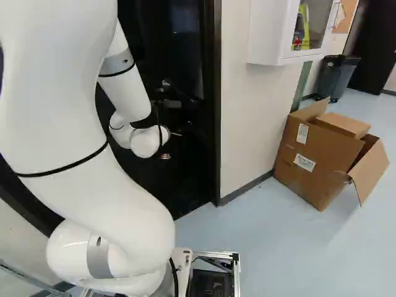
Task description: Open the door and move inside
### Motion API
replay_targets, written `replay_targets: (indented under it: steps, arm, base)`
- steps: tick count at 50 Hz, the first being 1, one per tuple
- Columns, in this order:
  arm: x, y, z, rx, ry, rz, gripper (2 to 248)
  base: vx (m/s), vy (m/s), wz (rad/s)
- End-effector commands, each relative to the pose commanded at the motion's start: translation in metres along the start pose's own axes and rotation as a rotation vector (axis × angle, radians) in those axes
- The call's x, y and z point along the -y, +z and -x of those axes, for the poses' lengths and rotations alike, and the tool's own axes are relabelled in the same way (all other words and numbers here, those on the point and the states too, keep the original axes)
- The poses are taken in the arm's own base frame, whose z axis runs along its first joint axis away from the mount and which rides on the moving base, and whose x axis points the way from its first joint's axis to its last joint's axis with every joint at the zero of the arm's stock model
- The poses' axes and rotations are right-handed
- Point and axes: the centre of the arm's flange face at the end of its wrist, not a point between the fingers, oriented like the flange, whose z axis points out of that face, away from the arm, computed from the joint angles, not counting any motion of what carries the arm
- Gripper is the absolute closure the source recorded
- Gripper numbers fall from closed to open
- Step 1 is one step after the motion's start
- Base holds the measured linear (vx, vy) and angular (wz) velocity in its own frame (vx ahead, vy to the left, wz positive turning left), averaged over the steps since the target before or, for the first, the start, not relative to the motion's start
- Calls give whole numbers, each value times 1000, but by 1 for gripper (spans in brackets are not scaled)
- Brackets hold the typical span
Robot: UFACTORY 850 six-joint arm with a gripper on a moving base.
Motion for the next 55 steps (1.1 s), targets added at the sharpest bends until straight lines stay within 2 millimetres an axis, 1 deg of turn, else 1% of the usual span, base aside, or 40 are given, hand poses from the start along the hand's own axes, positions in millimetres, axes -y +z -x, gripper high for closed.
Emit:
replay_targets:
  steps: [18,55]
  arm:
    - [0,0,0,0,0,0,3]
    - [0,0,0,0,0,0,3]
  base:
    - [140,8,-17]
    - [87,54,-13]
